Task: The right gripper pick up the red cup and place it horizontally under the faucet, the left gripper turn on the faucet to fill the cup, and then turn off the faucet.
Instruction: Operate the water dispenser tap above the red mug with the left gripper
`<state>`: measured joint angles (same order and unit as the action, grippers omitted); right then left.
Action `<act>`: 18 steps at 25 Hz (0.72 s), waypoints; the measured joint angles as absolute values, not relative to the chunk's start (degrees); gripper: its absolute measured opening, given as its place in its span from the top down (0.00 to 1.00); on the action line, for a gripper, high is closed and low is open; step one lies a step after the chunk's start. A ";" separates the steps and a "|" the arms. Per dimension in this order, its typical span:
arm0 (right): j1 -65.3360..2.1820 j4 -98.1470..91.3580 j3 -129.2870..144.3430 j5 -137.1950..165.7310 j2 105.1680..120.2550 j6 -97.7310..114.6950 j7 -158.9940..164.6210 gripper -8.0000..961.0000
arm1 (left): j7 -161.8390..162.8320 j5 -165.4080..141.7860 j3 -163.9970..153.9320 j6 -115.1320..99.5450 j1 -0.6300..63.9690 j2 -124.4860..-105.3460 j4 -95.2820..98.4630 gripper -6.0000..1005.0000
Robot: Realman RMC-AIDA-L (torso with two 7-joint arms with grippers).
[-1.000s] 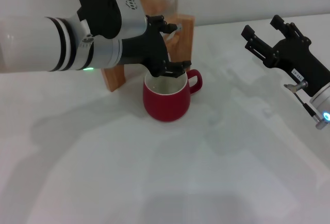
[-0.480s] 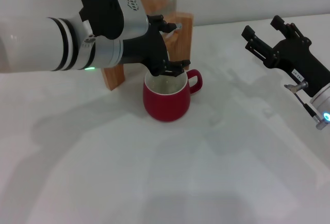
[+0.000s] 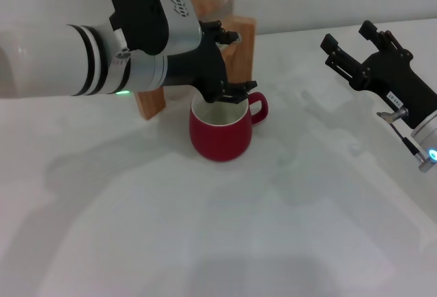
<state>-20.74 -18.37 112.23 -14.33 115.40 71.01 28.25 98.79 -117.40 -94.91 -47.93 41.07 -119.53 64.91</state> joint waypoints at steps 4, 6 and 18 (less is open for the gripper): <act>-20.74 -18.37 112.23 -14.32 115.40 71.01 28.23 0.09 | 99.01 -117.13 -96.14 -48.02 39.86 -119.61 66.62 0.16; -20.74 -18.37 112.23 -14.32 115.40 71.01 28.22 0.09 | 99.15 -116.99 -96.84 -48.03 39.02 -119.65 67.66 0.16; -20.26 -18.05 112.34 -14.07 115.40 72.29 28.27 0.09 | 100.04 -111.57 -98.62 -47.43 28.88 -119.71 76.17 0.16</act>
